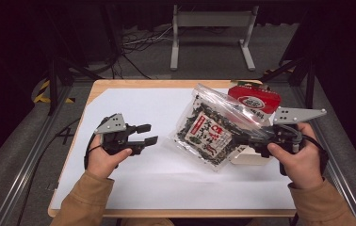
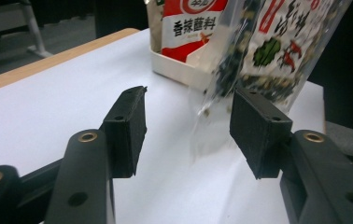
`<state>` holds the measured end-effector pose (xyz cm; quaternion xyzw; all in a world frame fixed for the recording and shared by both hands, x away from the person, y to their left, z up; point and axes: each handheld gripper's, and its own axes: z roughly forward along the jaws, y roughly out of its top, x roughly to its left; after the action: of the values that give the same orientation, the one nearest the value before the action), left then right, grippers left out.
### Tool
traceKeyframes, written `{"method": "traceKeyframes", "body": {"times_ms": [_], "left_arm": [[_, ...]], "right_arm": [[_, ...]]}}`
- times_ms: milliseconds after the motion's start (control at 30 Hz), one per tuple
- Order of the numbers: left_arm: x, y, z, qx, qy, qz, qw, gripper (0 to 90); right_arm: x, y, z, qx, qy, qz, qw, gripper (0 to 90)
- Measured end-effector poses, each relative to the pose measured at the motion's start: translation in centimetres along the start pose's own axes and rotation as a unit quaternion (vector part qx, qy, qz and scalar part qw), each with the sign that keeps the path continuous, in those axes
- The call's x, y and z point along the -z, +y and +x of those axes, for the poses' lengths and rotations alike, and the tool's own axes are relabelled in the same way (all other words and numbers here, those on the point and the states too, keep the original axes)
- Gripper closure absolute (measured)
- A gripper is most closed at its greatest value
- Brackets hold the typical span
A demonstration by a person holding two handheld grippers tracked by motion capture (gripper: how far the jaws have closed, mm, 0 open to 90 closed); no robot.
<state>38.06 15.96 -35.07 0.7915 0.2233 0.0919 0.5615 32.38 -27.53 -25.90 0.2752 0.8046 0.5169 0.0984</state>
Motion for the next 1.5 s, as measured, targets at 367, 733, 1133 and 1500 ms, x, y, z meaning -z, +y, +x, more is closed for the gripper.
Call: {"method": "traceKeyframes", "body": {"times_ms": [367, 733, 1133, 1500], "left_arm": [[0.9, -0.8, 1.5, 0.015, 0.036, 0.031, 0.9987, 40.9], [1.1, -1.3, 2.1, 0.026, 0.044, 0.040, 0.9979, 40.3], [1.0, -1.5, 2.2, 0.030, 0.045, 0.045, 0.9976, 39.9], [0.9, -1.7, 2.2, 0.031, 0.045, 0.048, 0.9973, 39.4]], "right_arm": [[2.8, 1.1, -1.4, 0.006, -0.040, -0.002, 0.9992, 77.0], [5.4, 2.2, -2.6, 0.013, -0.084, 0.000, 0.9964, 76.9], [8.9, 3.0, -3.0, 0.016, -0.122, -0.010, 0.9924, 76.9], [9.4, 3.2, -3.0, 0.029, -0.188, 0.028, 0.9814, 76.9]]}}
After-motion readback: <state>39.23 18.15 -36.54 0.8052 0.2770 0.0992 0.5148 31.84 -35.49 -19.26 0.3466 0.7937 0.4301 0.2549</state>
